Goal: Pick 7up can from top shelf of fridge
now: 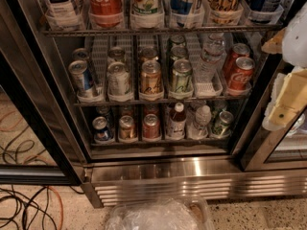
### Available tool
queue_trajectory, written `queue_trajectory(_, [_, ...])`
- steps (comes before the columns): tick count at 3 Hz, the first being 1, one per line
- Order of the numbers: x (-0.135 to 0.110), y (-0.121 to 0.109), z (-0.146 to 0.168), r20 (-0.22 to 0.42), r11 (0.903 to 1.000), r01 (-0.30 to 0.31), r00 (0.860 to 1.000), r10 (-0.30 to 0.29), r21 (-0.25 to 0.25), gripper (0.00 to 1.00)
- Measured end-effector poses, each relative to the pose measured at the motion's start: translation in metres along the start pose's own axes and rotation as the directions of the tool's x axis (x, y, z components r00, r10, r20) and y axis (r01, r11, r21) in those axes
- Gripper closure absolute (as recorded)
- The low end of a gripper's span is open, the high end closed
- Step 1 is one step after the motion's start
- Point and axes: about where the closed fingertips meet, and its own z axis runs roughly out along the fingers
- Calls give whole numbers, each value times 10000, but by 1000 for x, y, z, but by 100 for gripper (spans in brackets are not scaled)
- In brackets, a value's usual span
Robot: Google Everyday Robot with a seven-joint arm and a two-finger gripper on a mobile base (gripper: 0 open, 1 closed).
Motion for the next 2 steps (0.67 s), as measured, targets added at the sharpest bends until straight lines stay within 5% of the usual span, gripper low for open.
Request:
queue_trajectory(1, [-2, 0, 0, 69, 10000, 10, 10000, -10, 17, 0])
queue_trajectory(2, [-10, -1, 4, 846, 9998, -191, 9962, 187, 46, 0])
